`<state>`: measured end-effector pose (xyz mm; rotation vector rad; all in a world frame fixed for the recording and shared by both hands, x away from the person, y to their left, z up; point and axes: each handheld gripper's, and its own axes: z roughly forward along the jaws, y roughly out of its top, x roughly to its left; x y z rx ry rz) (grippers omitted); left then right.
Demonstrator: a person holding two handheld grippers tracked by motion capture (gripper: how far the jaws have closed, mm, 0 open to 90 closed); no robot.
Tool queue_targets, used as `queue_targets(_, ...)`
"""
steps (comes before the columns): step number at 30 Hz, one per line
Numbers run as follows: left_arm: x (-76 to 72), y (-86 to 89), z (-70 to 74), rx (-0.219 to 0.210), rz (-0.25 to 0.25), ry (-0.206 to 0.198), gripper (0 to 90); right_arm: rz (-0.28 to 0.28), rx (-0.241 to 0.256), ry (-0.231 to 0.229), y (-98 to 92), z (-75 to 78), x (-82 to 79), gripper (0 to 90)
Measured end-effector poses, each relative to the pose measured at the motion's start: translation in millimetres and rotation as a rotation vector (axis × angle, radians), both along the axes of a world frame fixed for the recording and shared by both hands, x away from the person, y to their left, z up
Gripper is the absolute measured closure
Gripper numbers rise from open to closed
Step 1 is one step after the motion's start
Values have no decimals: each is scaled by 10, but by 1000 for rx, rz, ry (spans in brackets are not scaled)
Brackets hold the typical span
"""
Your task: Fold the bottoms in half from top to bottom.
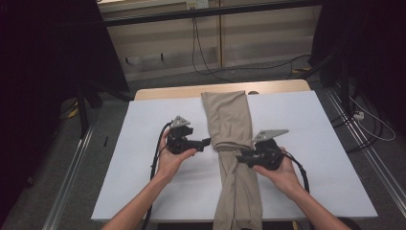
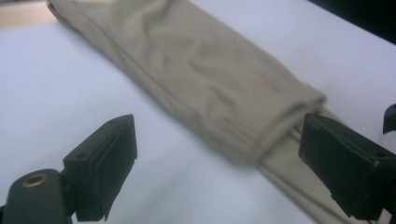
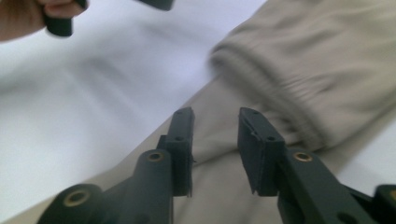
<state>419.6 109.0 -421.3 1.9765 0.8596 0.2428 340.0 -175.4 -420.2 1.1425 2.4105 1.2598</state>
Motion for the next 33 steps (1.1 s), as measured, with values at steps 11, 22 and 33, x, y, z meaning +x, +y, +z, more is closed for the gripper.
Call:
queue_targets(11,-738,219,-104,55,-34,7,137,253,-94,25,654,-204,-581,657)
queue_targets(22,-826,181,-195,60,-34,12,136,212,-204,-71,672,-272,-829,900)
queue_targets(33,-834,107,-245,78,-51,20,138,177,-104,-31,469,-228,-858,709)
